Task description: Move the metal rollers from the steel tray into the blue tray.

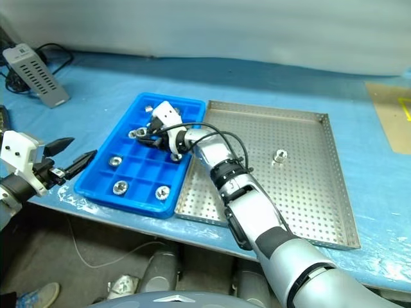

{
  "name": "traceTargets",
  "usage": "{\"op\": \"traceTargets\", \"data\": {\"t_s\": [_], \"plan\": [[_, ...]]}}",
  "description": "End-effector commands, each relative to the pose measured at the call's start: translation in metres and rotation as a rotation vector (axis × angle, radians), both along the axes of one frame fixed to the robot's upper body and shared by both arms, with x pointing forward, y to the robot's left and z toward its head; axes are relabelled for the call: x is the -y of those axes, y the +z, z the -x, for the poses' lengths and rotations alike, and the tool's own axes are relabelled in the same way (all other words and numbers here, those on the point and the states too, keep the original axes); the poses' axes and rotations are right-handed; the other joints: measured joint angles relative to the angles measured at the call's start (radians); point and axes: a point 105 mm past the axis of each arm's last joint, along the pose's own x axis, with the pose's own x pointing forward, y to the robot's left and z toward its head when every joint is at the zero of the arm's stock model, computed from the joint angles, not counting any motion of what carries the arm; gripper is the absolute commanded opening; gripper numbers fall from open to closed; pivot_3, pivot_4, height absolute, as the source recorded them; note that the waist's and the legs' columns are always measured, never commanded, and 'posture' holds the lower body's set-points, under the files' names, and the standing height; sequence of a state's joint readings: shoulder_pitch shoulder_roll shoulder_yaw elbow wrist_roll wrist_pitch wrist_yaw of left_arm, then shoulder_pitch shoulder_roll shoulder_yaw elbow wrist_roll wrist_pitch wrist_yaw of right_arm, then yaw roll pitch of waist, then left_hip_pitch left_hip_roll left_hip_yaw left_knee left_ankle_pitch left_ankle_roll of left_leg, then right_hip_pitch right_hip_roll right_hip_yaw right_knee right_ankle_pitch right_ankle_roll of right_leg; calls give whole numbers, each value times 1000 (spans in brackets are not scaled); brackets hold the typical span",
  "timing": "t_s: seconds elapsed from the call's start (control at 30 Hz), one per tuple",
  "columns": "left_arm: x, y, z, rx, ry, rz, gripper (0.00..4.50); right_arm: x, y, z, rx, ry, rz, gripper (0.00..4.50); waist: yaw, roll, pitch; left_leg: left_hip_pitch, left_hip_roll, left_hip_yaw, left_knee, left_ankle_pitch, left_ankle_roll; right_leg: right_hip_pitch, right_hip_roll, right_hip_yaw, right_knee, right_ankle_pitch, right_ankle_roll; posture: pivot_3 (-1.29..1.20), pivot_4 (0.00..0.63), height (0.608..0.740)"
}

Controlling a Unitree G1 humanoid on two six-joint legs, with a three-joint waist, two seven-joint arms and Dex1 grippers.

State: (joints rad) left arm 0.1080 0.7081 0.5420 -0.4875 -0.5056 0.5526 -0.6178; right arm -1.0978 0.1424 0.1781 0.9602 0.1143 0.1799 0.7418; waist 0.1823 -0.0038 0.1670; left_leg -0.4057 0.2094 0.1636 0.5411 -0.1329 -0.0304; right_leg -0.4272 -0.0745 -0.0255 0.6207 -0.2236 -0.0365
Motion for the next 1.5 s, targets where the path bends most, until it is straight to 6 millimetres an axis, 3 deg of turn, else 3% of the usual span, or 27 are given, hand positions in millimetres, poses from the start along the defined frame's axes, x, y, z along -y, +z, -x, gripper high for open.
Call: {"op": "traceTargets", "data": {"t_s": [0.03,0.47,0.7,1.17,1.5], "plan": [[4,9,2,41,-1,-1,3488,-33,20,16,50,77,-41,1594,0,0,0,0,0,-1,0,0,0,0,0,0,0,0,0,412,150,740],[16,7,-11,37,-55,15,3488,-68,14,41,41,158,-23,1594,-4,0,0,-6,0,-3,1,0,-1,-7,0,0,2,0,0,370,150,740],[15,6,-11,33,-59,19,3488,-77,25,51,44,209,-68,1594,-4,0,0,-7,0,-3,2,1,-1,-8,1,0,2,0,0,370,150,740],[15,-9,20,37,54,63,3488,-80,24,55,60,261,-31,1594,13,0,0,-9,0,-7,2,0,-1,-9,1,-2,2,0,0,549,150,740],[13,-14,46,51,157,82,3488,-88,24,63,73,303,-10,1594,92,1,0,-10,0,-11,1,0,-1,-9,1,-2,2,-1,0,675,150,740]]}}
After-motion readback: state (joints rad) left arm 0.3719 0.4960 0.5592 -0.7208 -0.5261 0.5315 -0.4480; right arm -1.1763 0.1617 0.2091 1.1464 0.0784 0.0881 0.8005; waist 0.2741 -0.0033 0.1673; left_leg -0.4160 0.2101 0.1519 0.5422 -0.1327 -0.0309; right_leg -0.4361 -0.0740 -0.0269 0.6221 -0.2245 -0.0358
